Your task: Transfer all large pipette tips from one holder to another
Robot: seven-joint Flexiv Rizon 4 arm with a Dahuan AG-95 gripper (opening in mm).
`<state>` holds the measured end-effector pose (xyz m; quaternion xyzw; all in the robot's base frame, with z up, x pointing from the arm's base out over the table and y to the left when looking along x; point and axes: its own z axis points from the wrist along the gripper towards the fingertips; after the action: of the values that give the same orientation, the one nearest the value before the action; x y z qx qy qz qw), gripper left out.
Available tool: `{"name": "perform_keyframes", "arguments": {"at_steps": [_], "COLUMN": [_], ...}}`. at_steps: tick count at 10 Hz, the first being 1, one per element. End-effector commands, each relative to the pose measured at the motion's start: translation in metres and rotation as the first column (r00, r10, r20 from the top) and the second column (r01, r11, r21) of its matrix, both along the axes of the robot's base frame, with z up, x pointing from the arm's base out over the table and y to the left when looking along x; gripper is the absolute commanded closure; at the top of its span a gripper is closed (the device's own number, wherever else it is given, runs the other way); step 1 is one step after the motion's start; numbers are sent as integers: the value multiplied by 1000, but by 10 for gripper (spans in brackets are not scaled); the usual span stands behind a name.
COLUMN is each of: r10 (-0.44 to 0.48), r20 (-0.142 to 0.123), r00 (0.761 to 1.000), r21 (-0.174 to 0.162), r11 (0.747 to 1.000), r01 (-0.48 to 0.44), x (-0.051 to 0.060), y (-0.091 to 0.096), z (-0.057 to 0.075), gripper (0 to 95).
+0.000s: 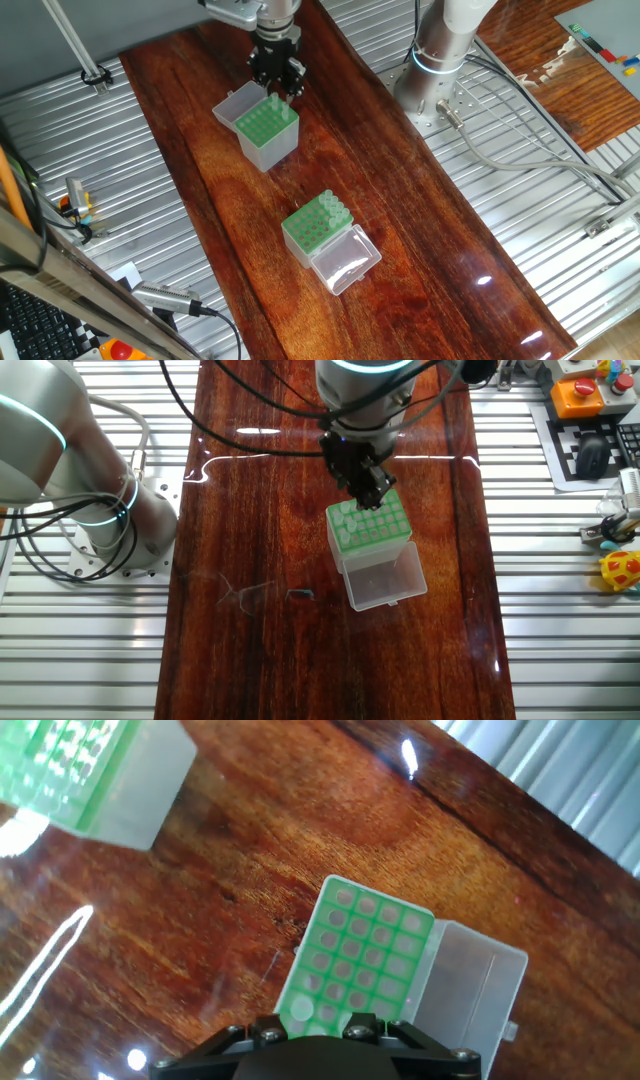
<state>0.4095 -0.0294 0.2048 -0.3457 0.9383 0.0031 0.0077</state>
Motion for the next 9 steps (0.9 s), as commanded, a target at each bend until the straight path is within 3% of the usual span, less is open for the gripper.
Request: {"name": "perform_keyframes", "arguments": {"at_steps": [1,9], "r10": [-90,-172], "r20": [-26,-17], "r00": [996,985], "r21": [-32,-21], "r11": [995,985], "r01": [89,172], "x": [-1,-1], "y": [0,0], "z": [0,0], "gripper": [570,570]}}
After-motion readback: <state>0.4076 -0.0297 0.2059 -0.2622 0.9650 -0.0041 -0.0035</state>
